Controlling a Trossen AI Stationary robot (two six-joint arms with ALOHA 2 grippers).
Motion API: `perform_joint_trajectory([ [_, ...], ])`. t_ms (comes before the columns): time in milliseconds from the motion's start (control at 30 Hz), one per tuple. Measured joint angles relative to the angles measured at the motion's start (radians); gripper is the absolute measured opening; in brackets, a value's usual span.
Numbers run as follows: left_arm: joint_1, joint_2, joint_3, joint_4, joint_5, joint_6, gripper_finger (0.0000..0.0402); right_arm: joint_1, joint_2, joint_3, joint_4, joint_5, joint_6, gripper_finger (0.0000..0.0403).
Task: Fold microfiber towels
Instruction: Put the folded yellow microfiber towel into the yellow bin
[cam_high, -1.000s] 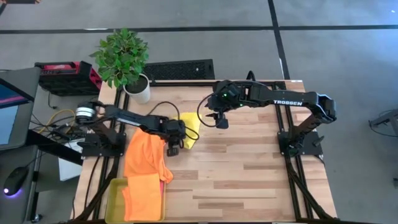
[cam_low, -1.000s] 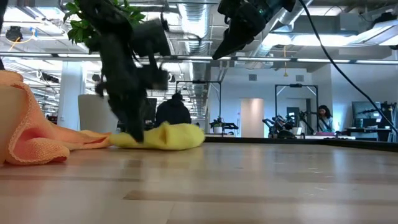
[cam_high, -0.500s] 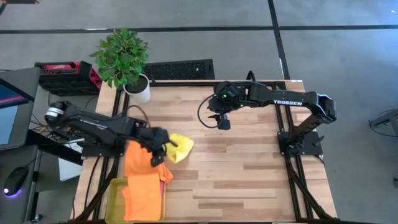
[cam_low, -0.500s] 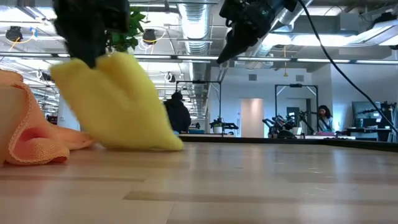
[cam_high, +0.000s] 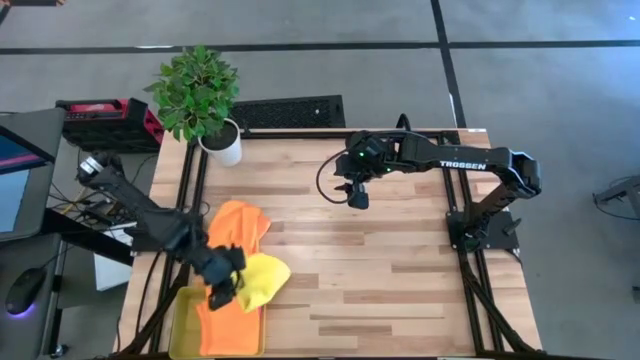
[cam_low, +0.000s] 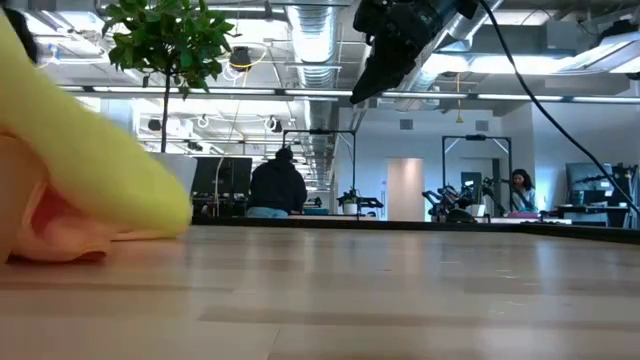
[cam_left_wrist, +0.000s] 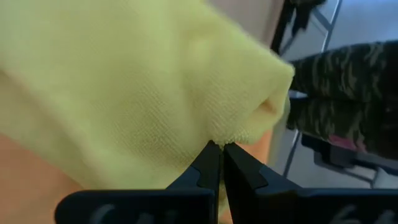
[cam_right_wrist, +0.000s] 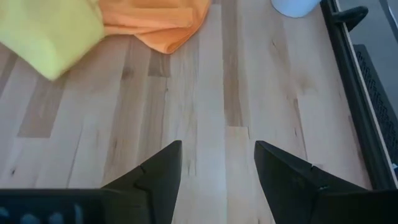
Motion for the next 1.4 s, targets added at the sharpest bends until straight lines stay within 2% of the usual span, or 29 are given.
perform_joint_trajectory([
  [267, -0.222, 0.003, 0.000, 0.005, -0.021, -0.245, 0.0000, 0.000, 0.000, 0.000, 0.003, 0.000, 0.003, 0.0225],
  [467, -0.309, 0.085, 0.001, 0.076, -0.072, -0.334, 0.0000, 0.000, 0.000, 0.000, 0.004, 0.000, 0.004, 0.0225],
  [667, -0.335, 0.234, 0.001, 0.255, -0.017, -0.347, 0.0000, 0.000, 0.000, 0.000, 0.008, 0.001, 0.004, 0.0225],
  [867, -0.343, 0.337, 0.001, 0.423, -0.005, -0.401, 0.0000, 0.000, 0.000, 0.000, 0.008, 0.001, 0.003, 0.0225],
  [1133, -0.334, 0.376, 0.001, 0.413, 0.026, -0.452, 0.0014, 0.000, 0.000, 0.000, 0.008, 0.002, 0.003, 0.0225],
  [1400, -0.333, 0.376, 0.001, 0.392, 0.046, -0.519, 0.0086, 0.000, 0.000, 0.000, 0.011, 0.003, 0.003, 0.0225],
])
